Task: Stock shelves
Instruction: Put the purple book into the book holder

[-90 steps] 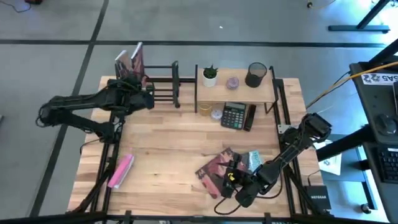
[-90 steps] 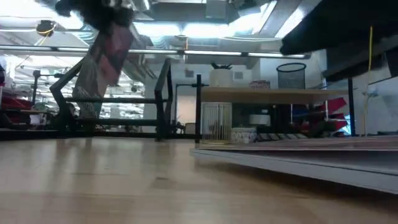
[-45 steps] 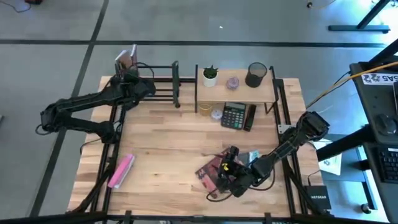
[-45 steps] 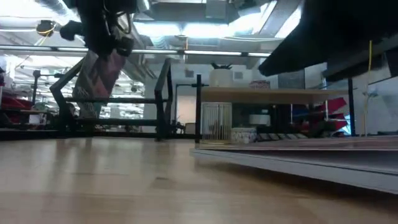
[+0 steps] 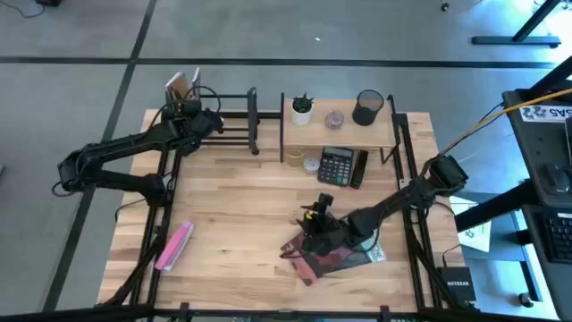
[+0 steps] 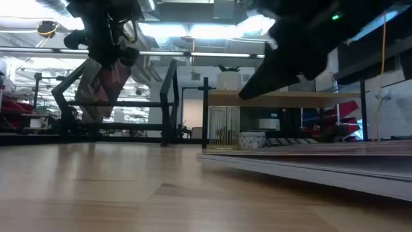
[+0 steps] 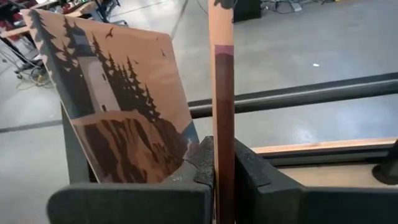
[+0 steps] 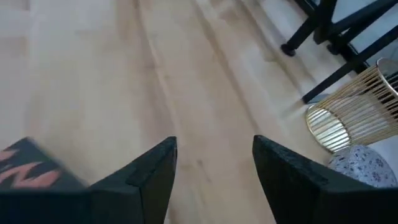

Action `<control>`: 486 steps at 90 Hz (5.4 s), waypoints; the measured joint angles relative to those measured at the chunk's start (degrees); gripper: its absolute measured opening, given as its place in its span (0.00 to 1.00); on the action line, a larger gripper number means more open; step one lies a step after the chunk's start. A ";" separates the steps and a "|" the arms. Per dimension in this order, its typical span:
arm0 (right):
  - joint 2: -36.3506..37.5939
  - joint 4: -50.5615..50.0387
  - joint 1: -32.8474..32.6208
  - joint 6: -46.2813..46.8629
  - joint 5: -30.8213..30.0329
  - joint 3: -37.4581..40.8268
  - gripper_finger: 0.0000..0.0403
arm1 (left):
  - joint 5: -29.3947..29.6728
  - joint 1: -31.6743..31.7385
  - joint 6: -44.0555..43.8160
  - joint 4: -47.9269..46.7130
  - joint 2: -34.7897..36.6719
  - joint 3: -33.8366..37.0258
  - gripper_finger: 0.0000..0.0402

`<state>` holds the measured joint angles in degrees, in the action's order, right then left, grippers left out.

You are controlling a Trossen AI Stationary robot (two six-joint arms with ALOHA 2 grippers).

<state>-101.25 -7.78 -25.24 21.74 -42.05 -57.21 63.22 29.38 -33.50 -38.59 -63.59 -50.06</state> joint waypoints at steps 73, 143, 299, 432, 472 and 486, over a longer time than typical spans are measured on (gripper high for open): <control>0.00 12.75 5.14 -11.77 9.66 -0.04 0.49 | -6.03 9.60 -0.58 -1.05 -0.94 0.00 0.01; 0.00 12.77 5.01 -11.79 10.19 -0.04 0.49 | -6.69 9.71 2.53 -1.57 2.82 -0.04 0.31; 0.00 14.87 5.01 -11.74 12.03 -0.07 0.49 | -12.38 2.25 2.22 5.28 1.41 3.89 0.31; 10.17 -13.75 -2.13 -10.27 14.67 -0.09 0.49 | -14.34 -41.25 9.18 18.60 2.98 3.78 0.31; 11.04 -30.13 -16.57 36.67 28.32 7.30 0.49 | -17.49 -53.70 -10.24 46.70 -27.49 3.78 0.31; 11.10 -22.00 -16.25 40.51 22.75 12.91 0.49 | -25.61 -52.16 -17.87 51.71 -35.19 3.78 0.31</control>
<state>-90.15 -29.78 -41.49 62.25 -19.30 -44.30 37.61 -22.78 -51.37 13.12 -98.78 -46.28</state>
